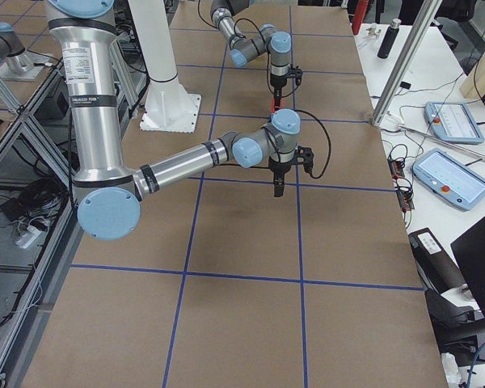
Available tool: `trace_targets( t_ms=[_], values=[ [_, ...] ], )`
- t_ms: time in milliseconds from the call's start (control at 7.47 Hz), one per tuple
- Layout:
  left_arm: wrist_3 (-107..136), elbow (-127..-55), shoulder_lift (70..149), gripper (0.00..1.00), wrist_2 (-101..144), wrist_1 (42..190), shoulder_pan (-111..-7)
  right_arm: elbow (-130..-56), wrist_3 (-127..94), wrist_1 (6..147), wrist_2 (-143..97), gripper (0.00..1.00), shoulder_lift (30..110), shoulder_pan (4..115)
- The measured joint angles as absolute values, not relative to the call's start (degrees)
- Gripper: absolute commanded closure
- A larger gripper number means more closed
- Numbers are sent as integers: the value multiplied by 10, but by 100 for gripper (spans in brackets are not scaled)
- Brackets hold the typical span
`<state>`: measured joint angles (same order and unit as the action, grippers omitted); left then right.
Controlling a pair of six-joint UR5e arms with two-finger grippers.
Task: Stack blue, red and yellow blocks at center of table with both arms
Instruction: 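Lower the red cube onto the blue cube and open the left gripper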
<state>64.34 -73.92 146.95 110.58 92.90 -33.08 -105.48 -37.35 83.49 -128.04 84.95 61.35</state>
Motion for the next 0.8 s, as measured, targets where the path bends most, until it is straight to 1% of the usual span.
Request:
trace_targets(
  t_ms=[268,401,535,669,803],
  values=[
    [643,-743,1471,1,1106,927,-331,-1054,-374,835,-1280,0,849,613],
    [642,-755,1469,1,1107,923,-334,-1054,-374,835,-1279,0,849,613],
    [638,-787,1459,1,1111,905,-339,-1054,-374,835,-1278,0,850,613],
    [623,-853,1425,1,1117,869,-346,-1054,-374,835,-1277,0,850,613],
    [598,-943,1362,1,1123,840,-352,-1054,-374,835,-1276,0,850,613]
  ],
)
